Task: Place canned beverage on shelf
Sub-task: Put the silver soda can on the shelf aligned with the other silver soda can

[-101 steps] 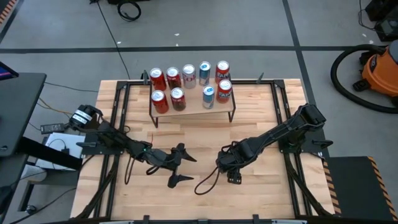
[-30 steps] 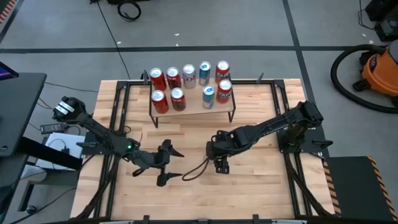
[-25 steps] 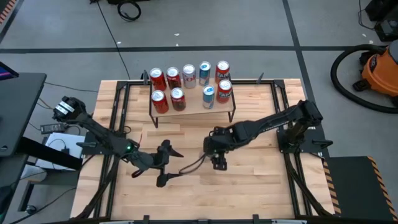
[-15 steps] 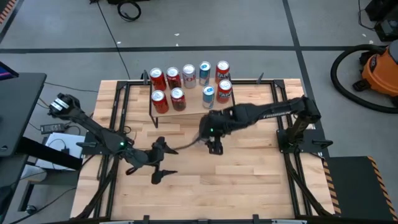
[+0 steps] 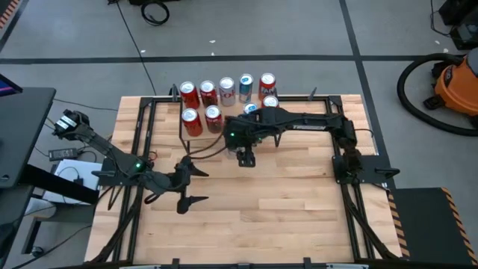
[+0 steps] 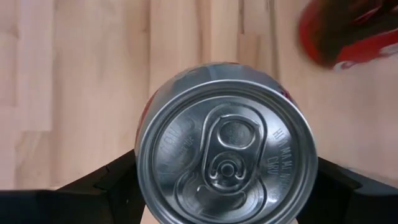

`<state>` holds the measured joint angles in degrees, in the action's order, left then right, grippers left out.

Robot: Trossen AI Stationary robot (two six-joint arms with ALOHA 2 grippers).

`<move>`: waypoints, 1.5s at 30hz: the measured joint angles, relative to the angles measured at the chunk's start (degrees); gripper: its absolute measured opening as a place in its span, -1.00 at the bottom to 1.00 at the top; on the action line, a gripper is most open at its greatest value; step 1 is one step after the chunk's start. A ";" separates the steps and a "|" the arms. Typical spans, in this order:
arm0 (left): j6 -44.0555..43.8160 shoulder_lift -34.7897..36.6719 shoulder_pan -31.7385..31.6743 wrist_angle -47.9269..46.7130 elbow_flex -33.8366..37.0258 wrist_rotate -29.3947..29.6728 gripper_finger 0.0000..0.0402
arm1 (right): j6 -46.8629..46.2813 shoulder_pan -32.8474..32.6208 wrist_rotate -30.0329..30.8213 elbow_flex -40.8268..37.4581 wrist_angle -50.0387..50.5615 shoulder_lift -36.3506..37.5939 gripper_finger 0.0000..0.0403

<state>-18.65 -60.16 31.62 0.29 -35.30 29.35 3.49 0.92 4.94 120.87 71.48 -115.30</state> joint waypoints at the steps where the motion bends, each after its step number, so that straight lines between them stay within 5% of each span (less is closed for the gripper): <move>1: 0.00 0.02 0.02 -0.08 0.00 0.01 0.95 | 0.73 0.39 0.07 1.17 0.62 -0.67 0.57; 20: -0.89 0.02 0.00 -0.29 0.01 0.62 0.95 | 6.81 3.43 8.06 4.60 -0.49 -0.75 0.57; 45: -1.25 0.00 0.00 0.45 0.01 0.63 0.95 | 2.08 5.46 8.61 4.55 0.20 -0.79 0.57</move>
<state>-19.90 -60.16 31.62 0.73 -35.29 29.99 5.58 6.37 13.55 125.43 71.68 -116.09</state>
